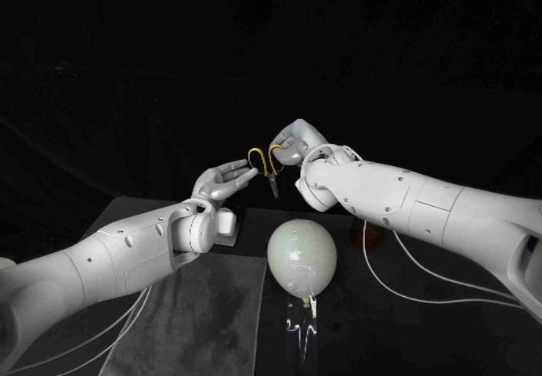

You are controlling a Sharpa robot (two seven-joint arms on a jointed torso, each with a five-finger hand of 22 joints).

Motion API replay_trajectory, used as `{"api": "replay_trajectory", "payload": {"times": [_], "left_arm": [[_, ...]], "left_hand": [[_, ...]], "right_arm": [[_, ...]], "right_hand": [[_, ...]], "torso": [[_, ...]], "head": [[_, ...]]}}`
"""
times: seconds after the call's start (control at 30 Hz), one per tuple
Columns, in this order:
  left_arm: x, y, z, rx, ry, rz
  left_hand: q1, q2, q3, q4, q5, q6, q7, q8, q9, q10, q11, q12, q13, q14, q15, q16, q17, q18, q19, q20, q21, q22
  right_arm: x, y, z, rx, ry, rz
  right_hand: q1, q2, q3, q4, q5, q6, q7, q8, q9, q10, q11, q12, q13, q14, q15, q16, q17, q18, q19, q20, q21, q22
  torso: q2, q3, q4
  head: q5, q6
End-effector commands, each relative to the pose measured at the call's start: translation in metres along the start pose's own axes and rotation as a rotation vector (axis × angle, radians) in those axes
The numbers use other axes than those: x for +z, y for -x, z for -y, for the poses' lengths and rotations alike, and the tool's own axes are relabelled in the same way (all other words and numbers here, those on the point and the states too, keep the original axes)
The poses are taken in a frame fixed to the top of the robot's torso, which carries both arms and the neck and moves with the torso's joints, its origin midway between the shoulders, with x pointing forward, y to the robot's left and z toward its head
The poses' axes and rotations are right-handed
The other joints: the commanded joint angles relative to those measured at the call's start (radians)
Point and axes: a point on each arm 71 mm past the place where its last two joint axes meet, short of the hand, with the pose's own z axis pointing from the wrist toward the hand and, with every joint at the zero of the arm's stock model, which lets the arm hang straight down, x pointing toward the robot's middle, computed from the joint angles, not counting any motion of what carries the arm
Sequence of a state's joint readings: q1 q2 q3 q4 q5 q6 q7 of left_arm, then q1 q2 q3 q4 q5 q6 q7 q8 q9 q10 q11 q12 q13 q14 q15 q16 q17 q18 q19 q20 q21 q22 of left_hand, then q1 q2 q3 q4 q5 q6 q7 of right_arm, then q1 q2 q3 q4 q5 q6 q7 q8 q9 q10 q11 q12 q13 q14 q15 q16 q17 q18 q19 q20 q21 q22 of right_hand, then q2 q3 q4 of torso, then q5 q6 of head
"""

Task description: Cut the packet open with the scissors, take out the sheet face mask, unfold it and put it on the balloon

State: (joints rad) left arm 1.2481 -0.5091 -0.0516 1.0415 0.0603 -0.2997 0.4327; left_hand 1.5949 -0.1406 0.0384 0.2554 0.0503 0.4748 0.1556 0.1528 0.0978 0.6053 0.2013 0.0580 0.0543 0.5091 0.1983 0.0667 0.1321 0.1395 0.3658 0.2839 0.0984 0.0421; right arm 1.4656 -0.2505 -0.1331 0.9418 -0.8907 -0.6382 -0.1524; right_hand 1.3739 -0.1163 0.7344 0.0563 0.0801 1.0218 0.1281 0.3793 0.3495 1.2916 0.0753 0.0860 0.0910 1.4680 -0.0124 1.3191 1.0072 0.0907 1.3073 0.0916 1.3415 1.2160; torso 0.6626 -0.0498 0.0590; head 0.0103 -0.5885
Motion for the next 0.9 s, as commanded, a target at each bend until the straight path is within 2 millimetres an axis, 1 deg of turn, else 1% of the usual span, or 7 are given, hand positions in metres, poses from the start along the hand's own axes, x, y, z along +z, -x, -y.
{"api": "replay_trajectory", "payload": {"times": [0.03, 0.27, 0.5, 0.57, 0.7, 0.83, 0.9], "left_arm": [[0.003, -0.007, -0.003, 0.002, 0.050, -0.059], [0.007, -0.012, -0.006, 0.002, 0.074, -0.071], [0.008, -0.019, -0.008, -0.020, 0.088, -0.124], [0.008, -0.023, -0.008, -0.035, 0.090, -0.157], [0.007, -0.028, -0.007, -0.055, 0.086, -0.188], [0.008, -0.030, -0.007, -0.071, 0.082, -0.194], [0.008, -0.031, -0.007, -0.080, 0.079, -0.190]], "left_hand": [[0.015, 0.003, -0.016, 0.009, -0.002, -0.011, 0.065, -0.005, 0.002, -0.011, 0.000, -0.005, -0.001, -0.010, -0.002, -0.007, -0.004, 0.016, -0.021, 0.001, -0.009, -0.002], [0.032, 0.013, -0.018, 0.012, -0.002, -0.007, 0.068, -0.003, 0.004, -0.002, -0.001, -0.003, 0.000, -0.011, -0.006, -0.009, -0.004, 0.022, -0.024, 0.001, -0.011, -0.001], [0.058, 0.035, -0.018, 0.010, -0.002, 0.038, 0.073, 0.017, 0.017, 0.045, 0.001, 0.005, 0.004, 0.023, -0.011, -0.002, 0.003, 0.031, -0.015, 0.002, -0.008, 0.001], [0.075, 0.052, -0.016, 0.004, -0.001, 0.095, 0.069, 0.042, 0.032, 0.102, -0.007, 0.014, 0.009, 0.093, -0.007, 0.016, 0.018, 0.032, 0.051, 0.006, 0.014, 0.011], [0.087, 0.065, -0.020, -0.001, -0.002, 0.184, 0.062, 0.080, 0.054, 0.207, -0.011, 0.034, 0.016, 0.133, -0.007, 0.025, 0.026, 0.028, 0.049, 0.008, 0.012, 0.008], [0.101, 0.079, -0.018, -0.006, -0.002, 0.246, 0.056, 0.107, 0.069, 0.241, -0.016, 0.041, 0.016, 0.190, -0.012, 0.038, 0.038, 0.030, 0.052, 0.007, 0.011, 0.008], [0.114, 0.092, -0.012, -0.010, -0.002, 0.281, 0.053, 0.123, 0.077, 0.275, -0.016, 0.050, 0.017, 0.249, -0.016, 0.053, 0.050, 0.035, 0.061, 0.006, 0.013, 0.008]], "right_arm": [[-0.001, -0.002, -0.004, 0.025, 0.012, 0.011], [-0.007, -0.011, -0.011, 0.052, 0.020, -0.006], [-0.010, -0.015, -0.016, 0.063, 0.032, -0.019], [-0.011, -0.017, -0.017, 0.068, 0.030, -0.023], [-0.011, -0.018, -0.018, 0.077, 0.024, -0.028], [-0.012, -0.019, -0.018, 0.083, 0.020, -0.031], [-0.012, -0.020, -0.018, 0.087, 0.017, -0.034]], "right_hand": [[-0.007, 0.006, 0.013, -0.009, 0.006, -0.006, 0.000, 0.007, 0.003, 0.027, -0.017, -0.002, 0.001, 0.009, -0.005, 0.005, 0.002, -0.006, 0.005, -0.001, 0.002, 0.001], [-0.008, 0.007, 0.015, -0.011, 0.008, -0.008, 0.001, 0.009, 0.005, 0.027, -0.017, -0.003, 0.002, 0.009, -0.005, 0.006, 0.001, -0.006, 0.003, -0.001, 0.001, 0.000], [-0.009, 0.007, 0.015, -0.012, 0.009, -0.009, 0.001, 0.009, 0.006, 0.027, -0.017, -0.003, 0.002, 0.009, -0.005, 0.006, 0.001, -0.006, 0.003, -0.001, 0.001, 0.000], [-0.009, 0.007, 0.015, -0.012, 0.009, -0.009, 0.001, 0.009, 0.006, 0.027, -0.017, -0.003, 0.002, 0.009, -0.005, 0.006, 0.001, -0.006, 0.003, -0.001, 0.001, 0.000], [-0.010, 0.007, 0.016, -0.014, 0.011, -0.010, 0.001, 0.010, 0.008, 0.027, -0.017, -0.003, 0.003, 0.009, -0.005, 0.008, 0.004, -0.006, 0.003, 0.000, 0.001, 0.000], [-0.010, 0.008, 0.017, -0.014, 0.011, -0.010, 0.001, 0.010, 0.008, 0.027, -0.016, -0.003, 0.003, 0.009, -0.005, 0.008, 0.003, -0.005, 0.002, 0.000, 0.000, -0.001], [-0.010, 0.008, 0.017, -0.014, 0.011, -0.010, 0.001, 0.010, 0.008, 0.027, -0.016, -0.003, 0.003, 0.009, -0.005, 0.008, 0.003, -0.005, 0.002, 0.000, 0.000, -0.001]], "torso": [[0.002, -0.0017, 0.0007], [0.000, 0.0010, -0.0002], [-0.001, 0.0016, -0.0008], [-0.001, 0.0015, -0.0007], [0.000, 0.0013, 0.0000], [0.000, 0.0018, 0.0010], [0.000, 0.0014, -0.0006]], "head": [[0.016, -0.002], [0.023, -0.006], [0.025, -0.006], [0.025, -0.006], [0.023, -0.005], [0.025, -0.003], [0.024, -0.002]]}}
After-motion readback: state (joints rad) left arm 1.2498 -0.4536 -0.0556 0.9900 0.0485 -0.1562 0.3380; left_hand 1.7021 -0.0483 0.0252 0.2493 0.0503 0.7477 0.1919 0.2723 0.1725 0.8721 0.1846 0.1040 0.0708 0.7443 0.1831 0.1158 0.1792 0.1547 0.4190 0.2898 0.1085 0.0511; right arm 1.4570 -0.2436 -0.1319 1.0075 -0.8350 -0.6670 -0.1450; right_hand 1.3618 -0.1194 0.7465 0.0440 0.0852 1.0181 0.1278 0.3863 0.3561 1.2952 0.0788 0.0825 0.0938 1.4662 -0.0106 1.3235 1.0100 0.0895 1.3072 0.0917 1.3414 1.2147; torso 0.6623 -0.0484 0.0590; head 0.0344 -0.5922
